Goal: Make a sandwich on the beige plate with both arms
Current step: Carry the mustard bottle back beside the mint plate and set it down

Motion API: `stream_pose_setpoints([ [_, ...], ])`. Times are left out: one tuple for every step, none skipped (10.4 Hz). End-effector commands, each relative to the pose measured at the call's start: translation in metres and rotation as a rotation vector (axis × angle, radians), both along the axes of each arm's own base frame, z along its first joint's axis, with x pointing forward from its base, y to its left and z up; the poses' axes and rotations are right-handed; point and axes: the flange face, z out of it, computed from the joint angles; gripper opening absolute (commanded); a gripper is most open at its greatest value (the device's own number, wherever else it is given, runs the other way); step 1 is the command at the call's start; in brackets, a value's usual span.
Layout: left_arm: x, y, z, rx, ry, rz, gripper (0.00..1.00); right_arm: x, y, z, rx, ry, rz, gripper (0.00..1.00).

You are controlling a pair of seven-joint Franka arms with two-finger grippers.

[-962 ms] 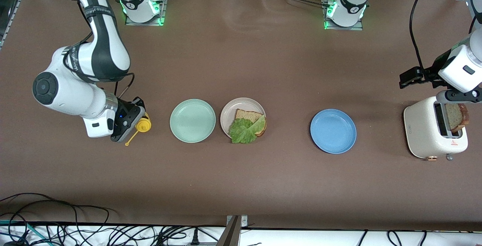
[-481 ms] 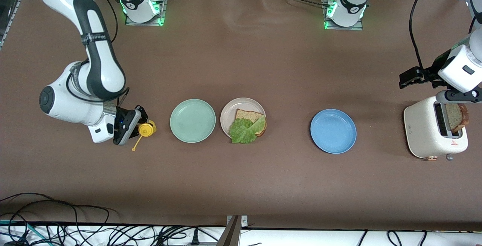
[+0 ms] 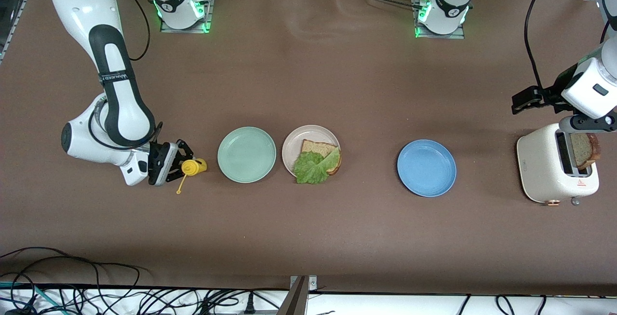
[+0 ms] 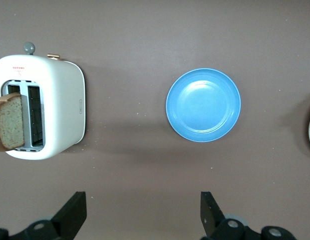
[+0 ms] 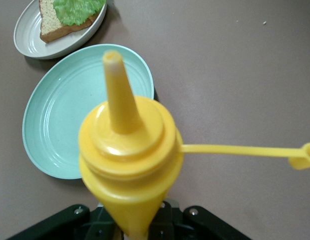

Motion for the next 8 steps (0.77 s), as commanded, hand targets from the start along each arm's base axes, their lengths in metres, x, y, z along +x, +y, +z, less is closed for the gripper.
stream_pose_setpoints([
  [0.001, 0.003, 0.005, 0.055, -0.04, -0.006, 1.0, -0.005, 0.0, 0.003, 0.037, 0.001, -0.009, 0.0],
  [0.003, 0.005, 0.004, 0.05, -0.047, -0.004, 1.0, -0.006, 0.0, 0.001, 0.036, 0.006, -0.013, 0.23],
  [0.003, 0.005, 0.004, 0.045, -0.05, 0.0, 1.0, -0.006, 0.0, 0.002, 0.039, 0.013, -0.019, 0.64],
  [0.003, 0.007, 0.005, 0.045, -0.051, 0.003, 1.0, -0.007, 0.001, 0.005, 0.044, 0.045, -0.055, 0.73],
  [0.003, 0.01, 0.004, 0.044, -0.05, 0.007, 1.0, -0.007, 0.002, 0.007, 0.048, 0.074, -0.089, 0.88],
  [0.003, 0.014, 0.005, 0.044, -0.054, 0.014, 1.0, -0.006, 0.001, 0.013, 0.043, 0.071, -0.092, 0.89],
  [0.003, 0.014, 0.006, 0.044, -0.054, 0.012, 1.0, -0.006, -0.004, 0.015, 0.037, 0.07, -0.094, 0.89],
  [0.003, 0.016, 0.005, 0.047, -0.052, 0.01, 1.0, -0.007, -0.012, 0.017, 0.033, 0.085, -0.09, 0.89],
])
